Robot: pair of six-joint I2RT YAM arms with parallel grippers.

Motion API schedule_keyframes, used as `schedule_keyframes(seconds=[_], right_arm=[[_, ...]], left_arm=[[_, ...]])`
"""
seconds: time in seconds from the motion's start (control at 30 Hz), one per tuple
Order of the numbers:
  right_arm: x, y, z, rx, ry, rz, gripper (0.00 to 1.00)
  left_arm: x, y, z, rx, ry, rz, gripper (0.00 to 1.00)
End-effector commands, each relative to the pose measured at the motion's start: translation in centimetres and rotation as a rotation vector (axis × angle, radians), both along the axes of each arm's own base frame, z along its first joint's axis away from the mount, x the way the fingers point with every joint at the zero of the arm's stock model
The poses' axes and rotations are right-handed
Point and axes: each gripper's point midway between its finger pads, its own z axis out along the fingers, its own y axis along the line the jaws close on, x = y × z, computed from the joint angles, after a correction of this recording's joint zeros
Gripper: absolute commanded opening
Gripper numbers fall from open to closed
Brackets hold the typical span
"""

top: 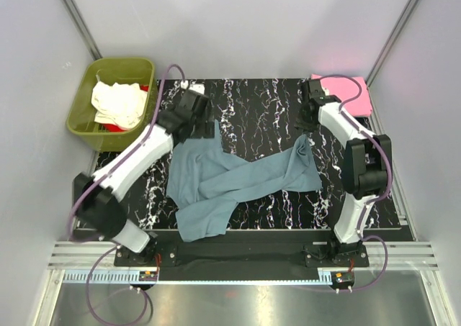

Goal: Fold and stack the t-shirts
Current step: Flatten the tshirt out

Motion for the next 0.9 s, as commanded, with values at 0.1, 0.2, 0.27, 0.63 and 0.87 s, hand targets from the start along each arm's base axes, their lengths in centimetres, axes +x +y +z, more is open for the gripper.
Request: schedule_keyframes(seconds=[0.1,0.2,0.27,0.63,0.87], right_arm=[[-1.8,0.0,5.4,-0.011,-0.051,0.104,0.53],[-3.5,-2.1,6.8,-0.102,-0.055,0.092,0.52],[-4.2,-2.8,6.5,-0.131,-0.054,0.095,0.5],[-5.3,0.7,2.9,0.08,-0.221,0.294,0.51],[-6.9,-0.5,-1.6,0.02,-0.07,0.29,0.51]], left_arm=[[-3.9,-2.7,-5.0,-0.233,0.049,0.008,0.78],[-3.6,-2.0,-8.4,-0.17,0.109,0.062,0.78],[-2.7,-2.0,-10.5,-0.135,0.15,0.09,0.78],[4.9,-2.1,-15.2,-0.157,0.278,0.144,0.77],[9.1,-1.1,-16.4,-0.15,0.342,0.148,0.77]])
